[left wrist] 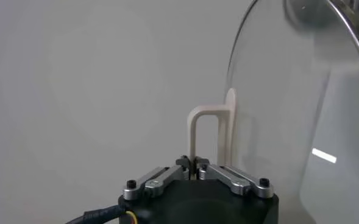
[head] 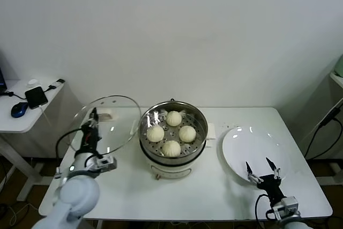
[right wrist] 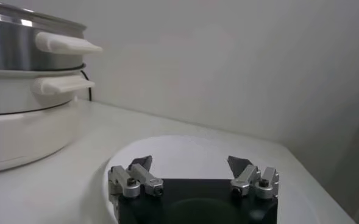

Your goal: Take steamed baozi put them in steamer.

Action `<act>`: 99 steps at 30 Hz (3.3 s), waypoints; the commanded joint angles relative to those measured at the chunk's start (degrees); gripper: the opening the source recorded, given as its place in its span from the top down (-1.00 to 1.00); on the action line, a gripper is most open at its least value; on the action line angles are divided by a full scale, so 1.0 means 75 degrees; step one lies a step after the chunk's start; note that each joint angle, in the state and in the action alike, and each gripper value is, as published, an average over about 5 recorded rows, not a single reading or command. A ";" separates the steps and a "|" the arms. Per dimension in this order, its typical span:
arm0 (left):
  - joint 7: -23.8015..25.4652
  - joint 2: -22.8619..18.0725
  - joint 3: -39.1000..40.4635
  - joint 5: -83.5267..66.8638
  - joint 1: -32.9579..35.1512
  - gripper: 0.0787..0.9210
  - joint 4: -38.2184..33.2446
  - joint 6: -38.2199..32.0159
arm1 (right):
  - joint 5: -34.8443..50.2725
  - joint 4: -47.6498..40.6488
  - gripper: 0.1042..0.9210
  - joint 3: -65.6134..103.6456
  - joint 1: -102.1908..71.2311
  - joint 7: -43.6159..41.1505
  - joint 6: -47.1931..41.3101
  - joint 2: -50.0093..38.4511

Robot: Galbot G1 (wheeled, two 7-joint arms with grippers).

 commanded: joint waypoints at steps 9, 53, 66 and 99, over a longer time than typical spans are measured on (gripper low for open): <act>0.1838 -0.1787 0.2979 0.2525 -0.1944 0.87 -0.0035 0.1325 | -0.0095 -0.0189 -0.76 -0.0067 0.0003 -0.0032 0.0405 0.0010; 0.1187 -0.4156 0.2791 0.4340 -0.1501 0.87 0.2520 0.1325 | -0.0164 -0.0347 -0.76 -0.0053 -0.0086 0.0158 0.0926 0.0312; 0.1095 -0.4087 0.2778 0.4416 -0.1364 0.55 0.2592 0.1265 | -0.0300 -0.0296 -0.76 -0.0066 -0.0151 0.0090 0.0977 0.0429; -0.2515 -0.1985 -0.2427 -0.9392 0.1466 -0.77 -0.1218 -0.3762 | 0.0632 -0.0166 -0.76 -0.0264 -0.0168 0.0143 0.1629 0.0638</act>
